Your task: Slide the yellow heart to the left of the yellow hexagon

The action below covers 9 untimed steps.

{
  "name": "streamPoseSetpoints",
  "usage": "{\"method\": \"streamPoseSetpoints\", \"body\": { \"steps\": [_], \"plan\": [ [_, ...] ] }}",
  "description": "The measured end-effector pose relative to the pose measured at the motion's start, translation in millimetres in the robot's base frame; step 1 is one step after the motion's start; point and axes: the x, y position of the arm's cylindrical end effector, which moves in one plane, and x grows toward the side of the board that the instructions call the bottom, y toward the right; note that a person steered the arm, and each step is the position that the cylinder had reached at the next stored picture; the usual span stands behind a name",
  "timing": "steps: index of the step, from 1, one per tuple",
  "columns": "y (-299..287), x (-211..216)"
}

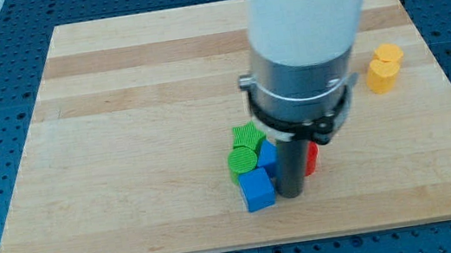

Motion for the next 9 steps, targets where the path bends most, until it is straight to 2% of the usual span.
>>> {"method": "streamPoseSetpoints", "body": {
  "steps": [1, 3, 5, 6, 8, 9],
  "plan": [
    [-16, 0],
    [29, 0],
    [41, 0],
    [72, 0],
    [147, -17],
    [166, -58]
  ]
}}
